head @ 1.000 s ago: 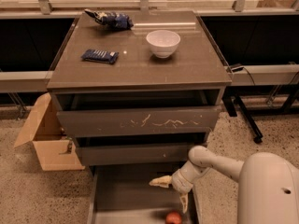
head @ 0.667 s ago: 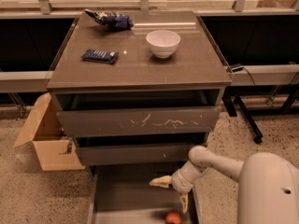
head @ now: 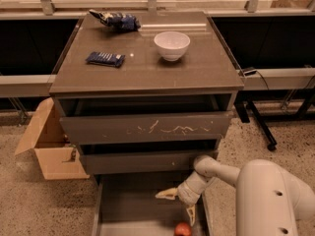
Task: Pick apple from bottom drawer and place on counter
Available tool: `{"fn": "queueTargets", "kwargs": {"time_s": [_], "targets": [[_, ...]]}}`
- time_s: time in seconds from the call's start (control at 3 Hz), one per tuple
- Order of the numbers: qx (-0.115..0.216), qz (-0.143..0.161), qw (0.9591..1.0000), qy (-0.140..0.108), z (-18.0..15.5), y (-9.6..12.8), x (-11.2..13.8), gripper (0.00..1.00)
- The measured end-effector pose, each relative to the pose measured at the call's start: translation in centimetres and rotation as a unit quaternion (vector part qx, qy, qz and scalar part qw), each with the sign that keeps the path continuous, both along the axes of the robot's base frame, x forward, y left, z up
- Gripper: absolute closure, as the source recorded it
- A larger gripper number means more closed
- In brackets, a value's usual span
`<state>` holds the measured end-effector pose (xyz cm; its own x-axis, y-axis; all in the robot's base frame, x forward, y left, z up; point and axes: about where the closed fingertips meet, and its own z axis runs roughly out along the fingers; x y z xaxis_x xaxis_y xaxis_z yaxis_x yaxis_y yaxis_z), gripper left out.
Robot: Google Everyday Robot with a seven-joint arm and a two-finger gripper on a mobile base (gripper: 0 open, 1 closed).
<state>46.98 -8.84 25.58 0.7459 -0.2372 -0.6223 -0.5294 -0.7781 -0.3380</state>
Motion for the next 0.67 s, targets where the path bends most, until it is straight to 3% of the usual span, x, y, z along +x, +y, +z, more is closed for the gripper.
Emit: {"fn": "queueTargets", "kwargs": {"time_s": [0.33, 0.67], "targets": [[-0.011, 0.001, 0.9998, 0.015, -1.72, 0.40, -0.59, 0.00], [-0.036, -0.010, 0.9992, 0.010, -2.59, 0.37, -1.27, 0.00]]}}
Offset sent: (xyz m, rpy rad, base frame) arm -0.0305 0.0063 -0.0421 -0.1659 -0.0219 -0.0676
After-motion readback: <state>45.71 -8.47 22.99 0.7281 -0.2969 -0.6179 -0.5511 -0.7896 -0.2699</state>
